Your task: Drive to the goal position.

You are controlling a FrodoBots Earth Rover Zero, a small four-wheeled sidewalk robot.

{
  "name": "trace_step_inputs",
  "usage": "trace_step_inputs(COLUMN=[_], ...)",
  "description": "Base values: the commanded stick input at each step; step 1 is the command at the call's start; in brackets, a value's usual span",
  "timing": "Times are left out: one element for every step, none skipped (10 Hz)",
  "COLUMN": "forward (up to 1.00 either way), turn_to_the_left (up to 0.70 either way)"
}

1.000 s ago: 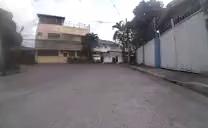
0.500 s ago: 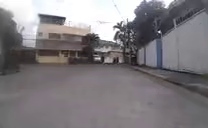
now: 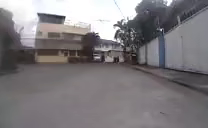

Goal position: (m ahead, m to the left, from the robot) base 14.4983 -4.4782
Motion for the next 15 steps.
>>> trace_step_inputs(forward=[1.0, 1.0, 1.0, 1.0, 1.0, 1.0, 1.0, 1.0, 1.0, 1.0, 1.0, 1.0, 1.0, 1.0, 1.0], turn_to_the_left=[0.0, 0.0, 0.0, 0.0, 0.0, 0.0, -0.01, -0.26, -0.4, -0.4, -0.29, -0.08, 0.0, 0.0, 0.0])
